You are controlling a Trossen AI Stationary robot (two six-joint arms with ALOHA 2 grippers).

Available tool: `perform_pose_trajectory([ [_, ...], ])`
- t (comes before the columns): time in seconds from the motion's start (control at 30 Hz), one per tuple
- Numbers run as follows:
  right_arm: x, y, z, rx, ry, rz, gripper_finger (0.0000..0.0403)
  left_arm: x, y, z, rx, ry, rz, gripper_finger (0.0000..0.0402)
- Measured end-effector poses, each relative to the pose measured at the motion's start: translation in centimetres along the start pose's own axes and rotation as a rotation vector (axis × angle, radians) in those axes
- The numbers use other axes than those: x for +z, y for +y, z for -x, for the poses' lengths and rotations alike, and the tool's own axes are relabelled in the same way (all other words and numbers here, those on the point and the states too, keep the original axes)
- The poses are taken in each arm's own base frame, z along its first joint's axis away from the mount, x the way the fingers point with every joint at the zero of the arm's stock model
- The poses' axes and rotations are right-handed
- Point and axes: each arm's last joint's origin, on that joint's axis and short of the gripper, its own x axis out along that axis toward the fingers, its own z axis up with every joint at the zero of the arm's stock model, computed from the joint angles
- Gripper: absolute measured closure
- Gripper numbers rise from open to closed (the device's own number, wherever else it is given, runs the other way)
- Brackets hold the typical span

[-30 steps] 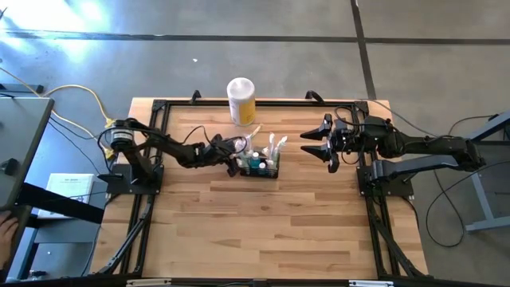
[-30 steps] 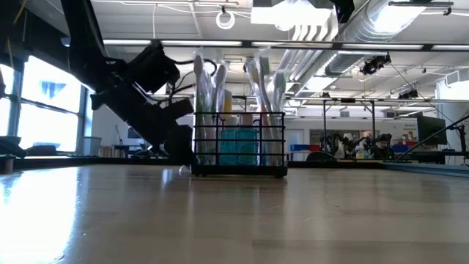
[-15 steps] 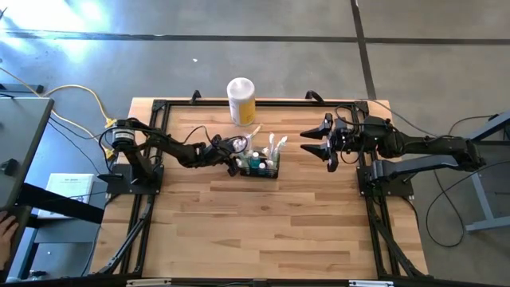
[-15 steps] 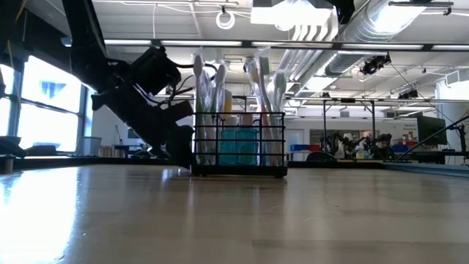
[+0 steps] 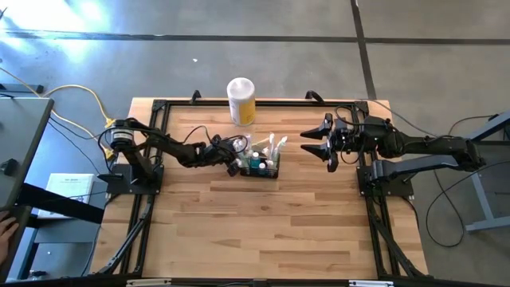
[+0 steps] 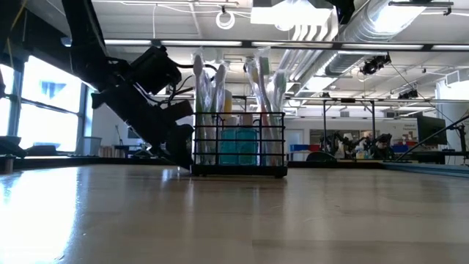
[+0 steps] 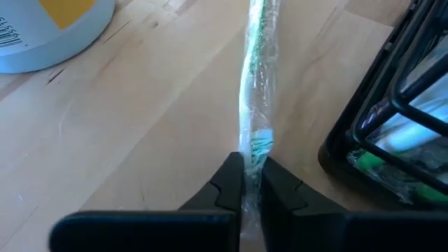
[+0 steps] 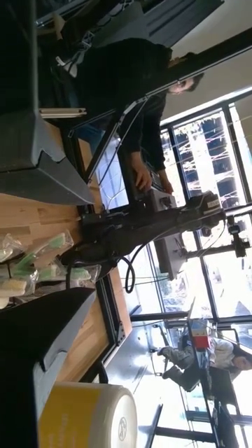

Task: Pick & Place toothbrushing station
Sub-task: Put the green toothbrush into the right section wire organizer

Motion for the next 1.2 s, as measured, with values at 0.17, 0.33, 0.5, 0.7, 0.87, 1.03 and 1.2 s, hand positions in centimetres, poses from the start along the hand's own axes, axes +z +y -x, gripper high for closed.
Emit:
perform_pose_trajectory([
  [0.17, 0.0, 0.0, 0.0, 0.000, 0.000, 0.000, 0.0207, 0.3, 0.1, 0.5, -0.002, -0.006, -0.005, 0.0385],
  [0.33, 0.0, 0.0, 0.0, 0.000, 0.000, 0.000, 0.0207, 1.0, 0.1, 1.1, -0.004, -0.035, 0.003, 0.0391],
  [0.5, 0.0, 0.0, 0.0, 0.000, 0.000, 0.000, 0.0207, 1.7, 0.2, 1.9, -0.008, -0.061, 0.012, 0.0394],
  [0.7, 0.0, 0.0, 0.0, 0.000, 0.000, 0.000, 0.0207, 2.4, 0.6, 3.1, 0.044, -0.075, 0.014, 0.0394],
  [0.87, 0.0, 0.0, 0.0, 0.000, 0.000, 0.000, 0.0207, 3.4, 0.9, 4.7, 0.075, -0.111, 0.025, 0.0394],
  [1.03, 0.0, 0.0, 0.0, 0.000, 0.000, 0.000, 0.0207, 4.6, 1.3, 6.4, 0.108, -0.181, 0.044, 0.0394],
  [1.2, 0.0, 0.0, 0.0, 0.000, 0.000, 0.000, 0.0207, 5.9, 1.8, 8.6, 0.151, -0.256, 0.040, 0.0394],
])
